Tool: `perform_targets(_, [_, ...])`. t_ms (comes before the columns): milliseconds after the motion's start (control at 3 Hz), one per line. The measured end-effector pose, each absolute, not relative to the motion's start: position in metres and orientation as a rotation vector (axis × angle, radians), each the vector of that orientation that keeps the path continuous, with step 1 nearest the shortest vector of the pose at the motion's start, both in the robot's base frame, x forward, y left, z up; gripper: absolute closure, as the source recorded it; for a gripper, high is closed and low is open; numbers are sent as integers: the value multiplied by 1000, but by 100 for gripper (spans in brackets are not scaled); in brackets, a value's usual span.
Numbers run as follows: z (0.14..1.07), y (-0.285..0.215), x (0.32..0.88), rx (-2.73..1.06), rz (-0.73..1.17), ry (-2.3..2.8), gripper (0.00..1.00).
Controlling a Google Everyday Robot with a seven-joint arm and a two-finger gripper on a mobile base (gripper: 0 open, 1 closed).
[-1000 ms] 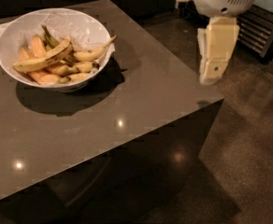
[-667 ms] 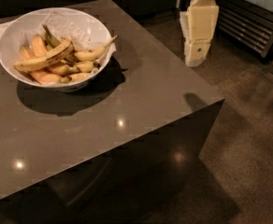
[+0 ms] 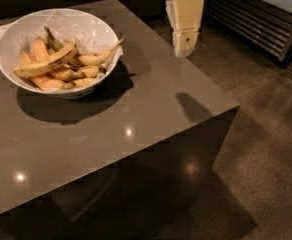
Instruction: Pick banana from white bowl
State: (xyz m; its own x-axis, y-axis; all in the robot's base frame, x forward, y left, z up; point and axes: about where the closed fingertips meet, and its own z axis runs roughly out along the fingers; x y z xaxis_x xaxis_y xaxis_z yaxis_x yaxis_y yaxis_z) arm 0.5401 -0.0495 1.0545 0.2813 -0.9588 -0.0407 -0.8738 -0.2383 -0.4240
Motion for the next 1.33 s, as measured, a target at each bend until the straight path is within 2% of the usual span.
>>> perform_targets(333, [1056, -35, 552, -2200, -296, 1588, 0])
perform_targets(1000, [1057, 37, 590, -2352, -239, 1346, 0])
perform_targets(1333, [1063, 46, 595, -2324, -250, 1317, 0])
